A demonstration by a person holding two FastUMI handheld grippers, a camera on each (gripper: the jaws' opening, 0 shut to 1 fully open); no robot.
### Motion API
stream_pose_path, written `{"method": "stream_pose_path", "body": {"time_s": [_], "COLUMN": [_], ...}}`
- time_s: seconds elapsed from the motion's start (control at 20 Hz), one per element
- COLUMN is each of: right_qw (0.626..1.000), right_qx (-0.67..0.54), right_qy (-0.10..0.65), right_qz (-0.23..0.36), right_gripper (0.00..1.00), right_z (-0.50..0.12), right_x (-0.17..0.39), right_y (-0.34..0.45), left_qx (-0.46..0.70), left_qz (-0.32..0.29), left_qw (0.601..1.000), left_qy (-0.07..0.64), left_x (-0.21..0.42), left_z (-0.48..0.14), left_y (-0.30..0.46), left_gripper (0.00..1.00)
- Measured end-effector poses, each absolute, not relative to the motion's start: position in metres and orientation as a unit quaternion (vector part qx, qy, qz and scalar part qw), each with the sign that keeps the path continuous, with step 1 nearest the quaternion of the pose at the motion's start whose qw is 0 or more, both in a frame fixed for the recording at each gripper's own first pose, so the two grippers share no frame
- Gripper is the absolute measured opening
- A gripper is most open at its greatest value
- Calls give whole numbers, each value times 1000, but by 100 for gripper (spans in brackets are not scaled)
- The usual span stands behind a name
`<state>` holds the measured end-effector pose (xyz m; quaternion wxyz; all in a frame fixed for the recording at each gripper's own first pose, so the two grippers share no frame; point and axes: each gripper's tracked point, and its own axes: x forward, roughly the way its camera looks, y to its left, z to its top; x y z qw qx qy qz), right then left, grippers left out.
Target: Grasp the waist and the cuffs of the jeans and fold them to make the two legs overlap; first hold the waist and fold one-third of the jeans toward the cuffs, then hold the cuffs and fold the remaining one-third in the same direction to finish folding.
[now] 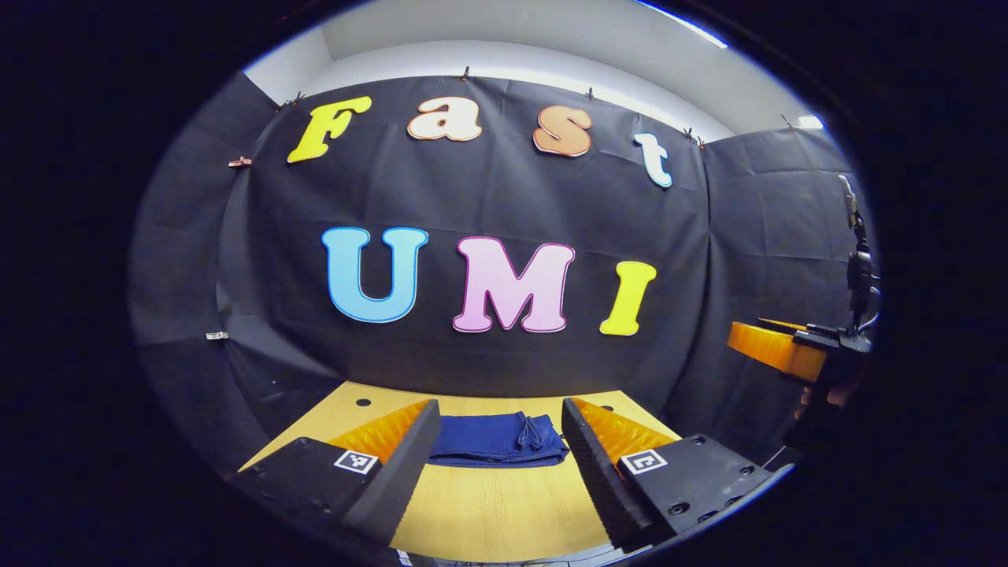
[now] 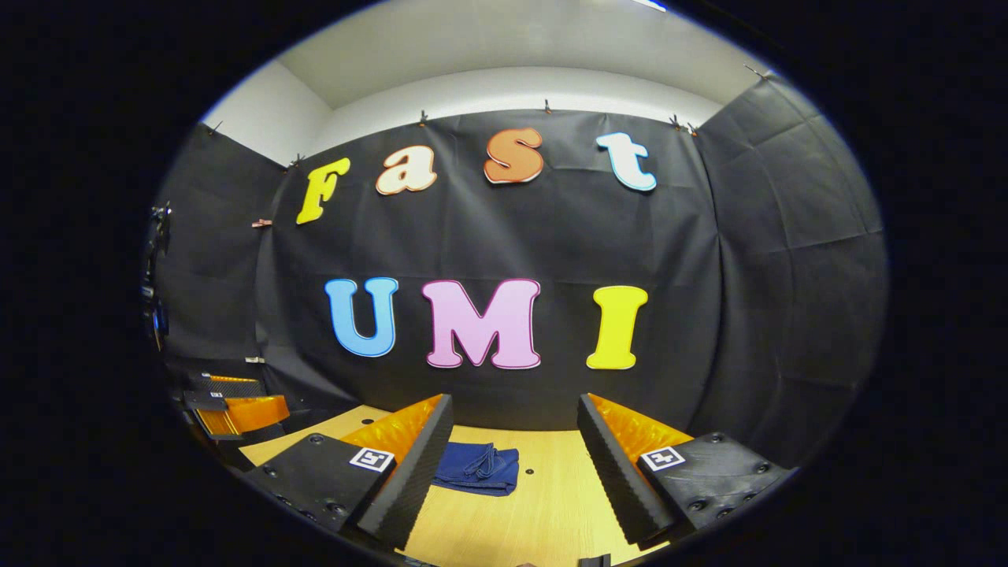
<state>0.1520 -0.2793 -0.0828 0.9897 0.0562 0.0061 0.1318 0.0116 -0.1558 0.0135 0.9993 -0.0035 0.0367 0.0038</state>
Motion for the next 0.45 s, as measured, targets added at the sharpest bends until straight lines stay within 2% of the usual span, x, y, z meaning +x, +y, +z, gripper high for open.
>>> {"method": "stream_pose_path", "body": {"time_s": [0.05, 0.1, 0.15, 0.2, 0.25, 0.3, 0.35, 0.4, 0.45], "right_qw": [990, 990, 990, 990, 990, 990, 990, 990, 990], "right_qx": [49, 42, 39, 40, 44, 47, 49, 50, 50], "right_qy": [0, -7, -12, -15, -16, -21, -19, -21, -22], "right_qz": [133, 133, 133, 134, 135, 133, 132, 130, 128], "right_gripper": [98, 100, 97, 100, 98, 98, 87, 86, 97], "right_z": [-79, -74, -70, -67, -62, -58, -57, -55, -53], "right_x": [147, 143, 142, 141, 139, 141, 140, 140, 139], "right_y": [-278, -279, -276, -276, -274, -275, -277, -280, -282], "left_qx": [-7, -10, -10, -11, -11, -10, -8, -4, 0], "left_qz": [8, 15, 21, 27, 31, 31, 34, 35, 36], "left_qw": [1000, 1000, 1000, 1000, 999, 999, 999, 999, 999], "left_qy": [27, 18, 10, 7, 3, -1, -4, -5, -5], "left_x": [5, 0, -4, -8, -12, -10, -11, -11, -13], "left_z": [20, 25, 31, 36, 37, 40, 41, 42, 44], "left_y": [-156, -153, -150, -146, -148, -150, -148, -147, -148], "left_gripper": [96, 96, 92, 96, 92, 96, 96, 96, 92]}}
